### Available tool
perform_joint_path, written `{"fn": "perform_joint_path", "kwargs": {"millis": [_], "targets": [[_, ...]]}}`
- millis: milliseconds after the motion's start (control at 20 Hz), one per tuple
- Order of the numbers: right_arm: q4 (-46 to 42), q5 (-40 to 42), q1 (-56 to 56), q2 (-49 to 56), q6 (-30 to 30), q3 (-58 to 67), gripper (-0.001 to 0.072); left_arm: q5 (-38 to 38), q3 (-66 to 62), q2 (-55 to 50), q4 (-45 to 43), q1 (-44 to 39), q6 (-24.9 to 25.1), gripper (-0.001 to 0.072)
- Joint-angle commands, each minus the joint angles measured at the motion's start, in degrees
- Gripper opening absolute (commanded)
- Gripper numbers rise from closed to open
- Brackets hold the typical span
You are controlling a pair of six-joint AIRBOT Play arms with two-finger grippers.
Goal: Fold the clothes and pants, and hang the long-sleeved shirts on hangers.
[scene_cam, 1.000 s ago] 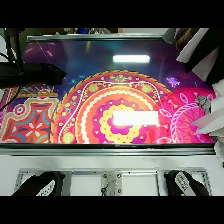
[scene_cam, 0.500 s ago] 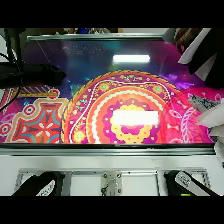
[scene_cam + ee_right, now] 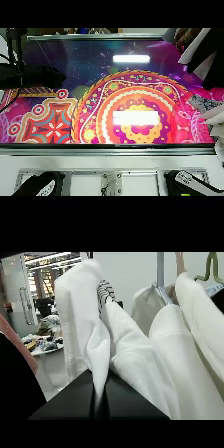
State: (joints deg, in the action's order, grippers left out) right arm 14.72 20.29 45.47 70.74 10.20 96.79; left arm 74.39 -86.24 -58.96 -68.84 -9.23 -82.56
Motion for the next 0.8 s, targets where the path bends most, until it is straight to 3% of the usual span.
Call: {"fn": "perform_joint_path", "kwargs": {"millis": [0,200,400,450,500,550,750], "targets": [[6.16,0.68,0.5,0.74,2.05,0.0,0.0006,0.94,-0.07,0.04,0.02,-0.02,-0.46,0.0013],[13.51,5.68,0.59,1.07,2.08,-0.07,0.0007,1.9,-0.07,0.04,0.02,-0.02,-0.46,0.0013],[13.57,-0.61,0.55,1.03,2.08,-0.04,0.0026,1.92,-0.07,0.02,0.02,-0.02,-0.46,0.0013],[12.37,-2.47,0.52,0.83,2.08,-0.04,0.0096,1.92,-0.07,0.04,0.0,-0.02,-0.44,0.0013],[11.1,-4.42,0.5,0.52,2.05,-0.04,0.0364,1.99,-0.07,0.04,0.0,0.0,-0.44,0.0013],[10.8,-6.1,0.5,0.17,2.05,-0.04,0.0531,2.05,-0.07,0.04,0.0,-0.02,-0.44,0.0013],[10.8,-9.77,-0.5,-3.61,2.05,-0.04,0.0558,2.12,-0.07,0.02,-0.02,-0.02,-0.42,0.0013]]}}
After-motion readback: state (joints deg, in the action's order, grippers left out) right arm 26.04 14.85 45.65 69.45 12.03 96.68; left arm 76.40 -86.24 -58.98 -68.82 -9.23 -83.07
